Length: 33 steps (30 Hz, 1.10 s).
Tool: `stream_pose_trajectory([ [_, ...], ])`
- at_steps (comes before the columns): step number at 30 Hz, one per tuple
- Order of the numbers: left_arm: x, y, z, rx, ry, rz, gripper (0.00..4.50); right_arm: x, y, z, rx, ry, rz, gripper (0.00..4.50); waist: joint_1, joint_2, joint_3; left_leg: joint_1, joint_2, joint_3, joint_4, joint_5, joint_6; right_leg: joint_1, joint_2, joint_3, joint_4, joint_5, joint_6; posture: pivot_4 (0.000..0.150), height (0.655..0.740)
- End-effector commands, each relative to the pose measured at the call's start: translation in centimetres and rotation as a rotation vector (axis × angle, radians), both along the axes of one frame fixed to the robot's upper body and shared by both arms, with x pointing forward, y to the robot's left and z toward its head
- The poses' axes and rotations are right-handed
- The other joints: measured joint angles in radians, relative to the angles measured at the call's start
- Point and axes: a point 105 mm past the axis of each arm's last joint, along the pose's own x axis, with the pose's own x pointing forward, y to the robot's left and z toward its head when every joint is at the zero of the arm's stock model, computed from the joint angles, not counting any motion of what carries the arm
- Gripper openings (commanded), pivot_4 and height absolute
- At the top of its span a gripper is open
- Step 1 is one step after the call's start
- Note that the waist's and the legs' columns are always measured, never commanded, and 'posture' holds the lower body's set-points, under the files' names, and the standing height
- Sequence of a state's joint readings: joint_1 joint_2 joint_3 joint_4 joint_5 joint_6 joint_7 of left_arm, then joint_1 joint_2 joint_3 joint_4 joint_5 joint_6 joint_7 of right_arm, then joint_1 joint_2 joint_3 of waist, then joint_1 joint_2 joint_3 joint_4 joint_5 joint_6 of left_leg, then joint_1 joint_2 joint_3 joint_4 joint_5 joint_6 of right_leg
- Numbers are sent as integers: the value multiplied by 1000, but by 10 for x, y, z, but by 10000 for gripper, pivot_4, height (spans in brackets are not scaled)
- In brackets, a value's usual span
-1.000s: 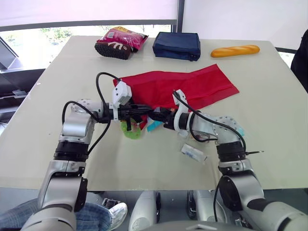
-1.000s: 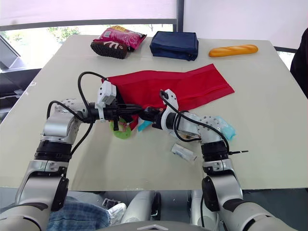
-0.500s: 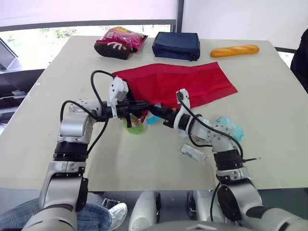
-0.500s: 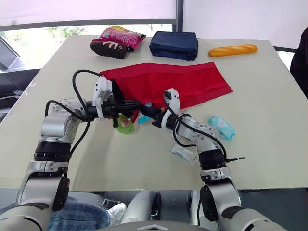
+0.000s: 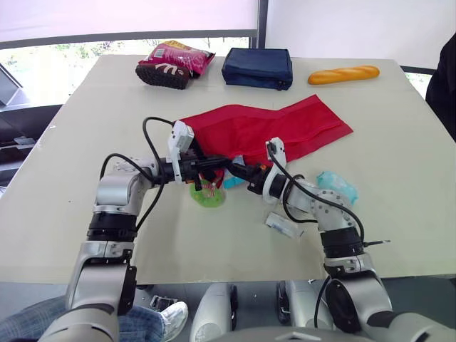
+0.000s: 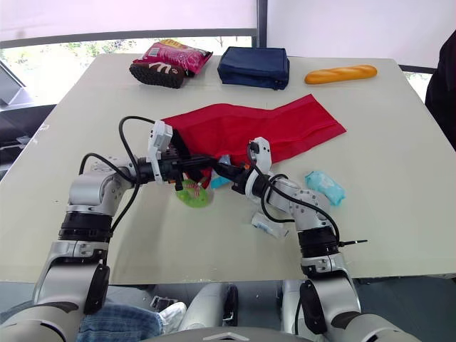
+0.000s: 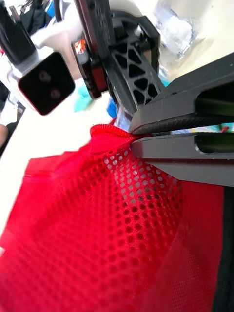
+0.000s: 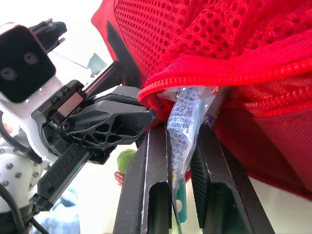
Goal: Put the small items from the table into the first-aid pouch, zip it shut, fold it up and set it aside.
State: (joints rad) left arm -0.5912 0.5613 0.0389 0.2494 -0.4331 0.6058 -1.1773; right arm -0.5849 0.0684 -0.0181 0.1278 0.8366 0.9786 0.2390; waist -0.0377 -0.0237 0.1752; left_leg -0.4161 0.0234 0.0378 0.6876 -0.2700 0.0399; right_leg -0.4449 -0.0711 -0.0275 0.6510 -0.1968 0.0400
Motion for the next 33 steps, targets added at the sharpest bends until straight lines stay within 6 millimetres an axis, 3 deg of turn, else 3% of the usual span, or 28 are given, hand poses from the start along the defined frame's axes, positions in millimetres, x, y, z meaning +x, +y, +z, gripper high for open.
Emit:
stream_pose_trajectory([
  [1,-6,-1,-4,-51,52,22,889,-6,-8,10,4,-7,32,933,0,0,0,0,0,0,0,0,0,0,0,0,0,0,0,1500,7164],
  [8,-11,1,-14,-108,116,84,889,-8,-14,1,-61,60,43,933,0,0,0,2,0,0,0,0,0,0,0,1,3,0,0,1500,7164],
  [16,-11,7,-23,-100,130,151,889,5,-5,6,-16,105,-1,933,-2,0,0,2,0,0,0,1,-1,0,0,1,5,0,0,1500,7164],
  [22,-10,11,-24,-86,105,174,889,16,13,6,-41,89,-18,933,-4,0,0,3,0,0,0,1,-2,0,0,1,5,0,0,1500,7164],
  [28,-14,7,-22,-104,104,157,889,27,28,3,-136,-55,-66,933,-5,0,0,3,0,0,0,1,-2,0,0,1,5,0,0,1500,7164],
  [33,-17,3,-21,-119,116,145,889,25,40,5,-123,-77,-67,933,-5,0,0,3,0,-1,0,2,-4,0,0,1,6,0,0,1500,7164],
])
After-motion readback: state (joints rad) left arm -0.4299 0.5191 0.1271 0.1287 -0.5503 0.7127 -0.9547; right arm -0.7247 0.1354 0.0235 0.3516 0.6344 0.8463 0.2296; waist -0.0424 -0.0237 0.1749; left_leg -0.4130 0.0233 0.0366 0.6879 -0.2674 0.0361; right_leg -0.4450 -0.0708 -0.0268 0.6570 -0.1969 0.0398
